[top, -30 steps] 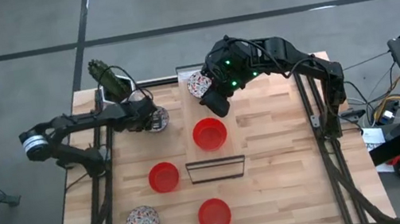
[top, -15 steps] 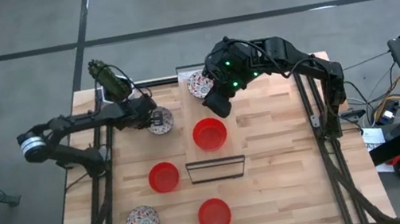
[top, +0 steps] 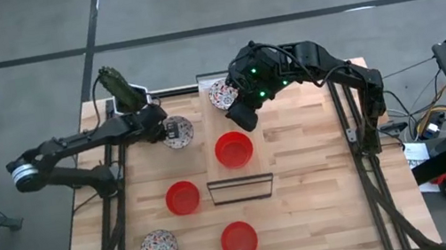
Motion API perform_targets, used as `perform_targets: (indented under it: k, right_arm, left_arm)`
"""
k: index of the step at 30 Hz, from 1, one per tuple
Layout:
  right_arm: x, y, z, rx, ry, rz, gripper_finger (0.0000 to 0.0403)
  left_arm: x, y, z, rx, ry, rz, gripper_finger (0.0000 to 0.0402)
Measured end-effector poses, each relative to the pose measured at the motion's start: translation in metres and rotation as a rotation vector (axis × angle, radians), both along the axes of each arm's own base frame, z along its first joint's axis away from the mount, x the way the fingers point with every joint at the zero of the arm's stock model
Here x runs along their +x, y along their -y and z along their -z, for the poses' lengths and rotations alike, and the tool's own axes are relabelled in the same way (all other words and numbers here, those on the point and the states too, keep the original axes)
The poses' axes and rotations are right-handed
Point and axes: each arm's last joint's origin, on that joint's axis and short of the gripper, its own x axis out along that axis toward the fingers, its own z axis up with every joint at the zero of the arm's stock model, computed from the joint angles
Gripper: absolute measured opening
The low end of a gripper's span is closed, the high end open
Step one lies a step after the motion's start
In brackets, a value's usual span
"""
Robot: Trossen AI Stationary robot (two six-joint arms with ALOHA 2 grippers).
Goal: Pick & Place Mini bowls
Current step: Stack the top white patterned bowl on top of the other white patterned bowl on the shelf
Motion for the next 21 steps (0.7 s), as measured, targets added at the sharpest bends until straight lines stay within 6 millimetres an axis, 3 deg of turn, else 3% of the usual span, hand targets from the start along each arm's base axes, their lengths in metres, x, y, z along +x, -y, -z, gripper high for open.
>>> perform_targets:
  k: [9,21]
  right_arm:
    - [0.005,-0.002,0.007,0.019,-0.023,0.008,0.01]
    - [0.017,0.0,0.019,0.053,-0.054,0.043,0.01]
  left_arm:
    - [-0.002,0.005,-0.009,0.004,0.059,0.025,0.0002]
    - [-0.009,0.029,-0.034,0.026,0.222,0.052,0.0002]
